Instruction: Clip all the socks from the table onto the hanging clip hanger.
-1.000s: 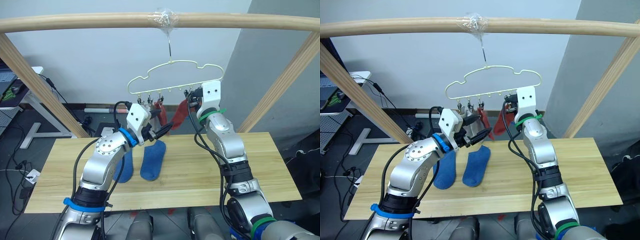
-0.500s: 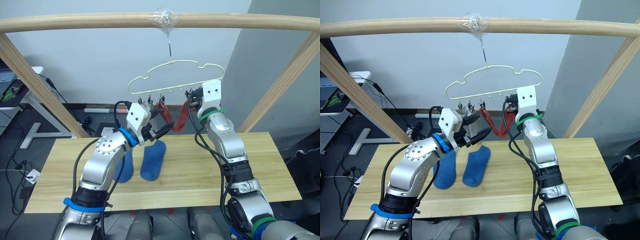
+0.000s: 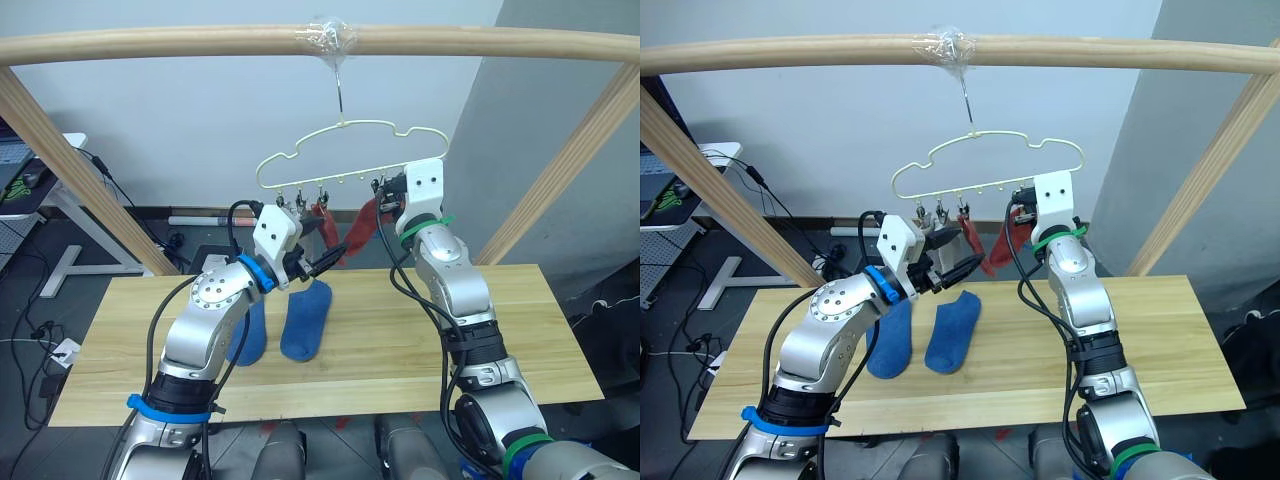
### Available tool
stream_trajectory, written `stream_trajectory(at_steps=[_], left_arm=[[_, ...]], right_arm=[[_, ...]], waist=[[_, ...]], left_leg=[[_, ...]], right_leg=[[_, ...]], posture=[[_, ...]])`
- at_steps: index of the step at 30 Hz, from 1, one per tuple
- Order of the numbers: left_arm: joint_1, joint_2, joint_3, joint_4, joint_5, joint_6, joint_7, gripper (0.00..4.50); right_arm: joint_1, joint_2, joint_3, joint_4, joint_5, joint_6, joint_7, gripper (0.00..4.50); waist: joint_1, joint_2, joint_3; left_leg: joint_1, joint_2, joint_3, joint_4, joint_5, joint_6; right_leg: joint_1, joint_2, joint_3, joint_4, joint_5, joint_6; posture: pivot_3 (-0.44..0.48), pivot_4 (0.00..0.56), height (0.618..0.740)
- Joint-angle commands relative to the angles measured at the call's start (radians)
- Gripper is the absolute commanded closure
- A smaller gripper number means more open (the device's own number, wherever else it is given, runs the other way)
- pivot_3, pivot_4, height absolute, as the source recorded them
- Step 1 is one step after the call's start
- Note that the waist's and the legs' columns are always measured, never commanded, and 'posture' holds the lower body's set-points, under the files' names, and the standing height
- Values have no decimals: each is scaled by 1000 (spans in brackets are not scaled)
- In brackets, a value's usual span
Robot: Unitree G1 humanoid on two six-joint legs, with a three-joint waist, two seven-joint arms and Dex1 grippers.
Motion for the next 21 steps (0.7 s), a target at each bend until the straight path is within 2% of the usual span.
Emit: stream_trajectory(at_steps=[1,17,19,21], left_arm=[[-14,-5,20,-34,-13,-18,3,1044],[-8,-6,17,-43,-15,-18,0,1044],[-9,-6,17,-41,-15,-20,-1,1044],[-10,-7,17,-40,-15,-20,-1,1044]], right_arm=[[-21,-4,-4,-46,-7,-11,-11,3337],[-1,0,-8,-66,5,3,-7,3337],[-3,0,-8,-64,4,1,-8,2989],[-4,1,-8,-63,3,2,-10,2408]], waist=[[0,0,0],[0,0,0],[0,0,0],[0,0,0]], left_leg=[[0,0,0,0,0,0],[0,0,0,0,0,0],[0,0,0,0,0,0],[0,0,0,0,0,0]], right_leg=[[0,0,0,0,0,0],[0,0,0,0,0,0],[0,0,0,0,0,0],[0,0,0,0,0,0]], posture=[[63,186,740],[63,176,740],[63,176,740],[63,176,740]])
